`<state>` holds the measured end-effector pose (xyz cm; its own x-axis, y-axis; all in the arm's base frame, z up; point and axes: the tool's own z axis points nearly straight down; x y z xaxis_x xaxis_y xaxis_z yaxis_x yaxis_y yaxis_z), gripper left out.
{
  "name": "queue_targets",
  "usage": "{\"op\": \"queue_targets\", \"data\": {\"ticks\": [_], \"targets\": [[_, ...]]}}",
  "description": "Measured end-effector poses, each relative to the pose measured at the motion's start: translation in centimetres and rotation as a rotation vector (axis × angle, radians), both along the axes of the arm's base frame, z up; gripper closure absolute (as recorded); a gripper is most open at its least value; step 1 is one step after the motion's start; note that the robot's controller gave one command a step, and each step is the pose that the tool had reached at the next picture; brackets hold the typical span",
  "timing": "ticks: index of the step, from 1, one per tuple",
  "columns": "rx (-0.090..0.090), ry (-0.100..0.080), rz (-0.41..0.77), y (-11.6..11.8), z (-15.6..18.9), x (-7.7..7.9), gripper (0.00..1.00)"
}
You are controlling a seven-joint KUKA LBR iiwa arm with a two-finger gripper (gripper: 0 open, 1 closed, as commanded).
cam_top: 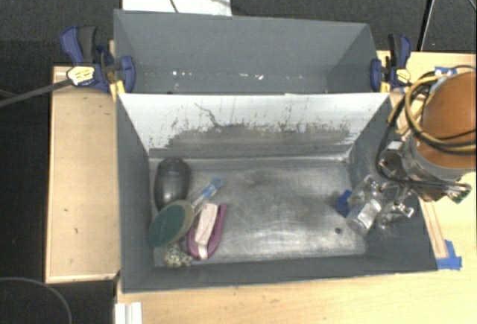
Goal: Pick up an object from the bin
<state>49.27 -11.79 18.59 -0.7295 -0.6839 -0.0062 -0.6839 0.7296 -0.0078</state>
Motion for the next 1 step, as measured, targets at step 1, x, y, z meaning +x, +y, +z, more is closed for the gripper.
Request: {"op": "queue_targets", "data": {"ticks": [1], "targets": [[-0.001,-0.002,0.033,-0.24,8.62,0.74,1.0]]}}
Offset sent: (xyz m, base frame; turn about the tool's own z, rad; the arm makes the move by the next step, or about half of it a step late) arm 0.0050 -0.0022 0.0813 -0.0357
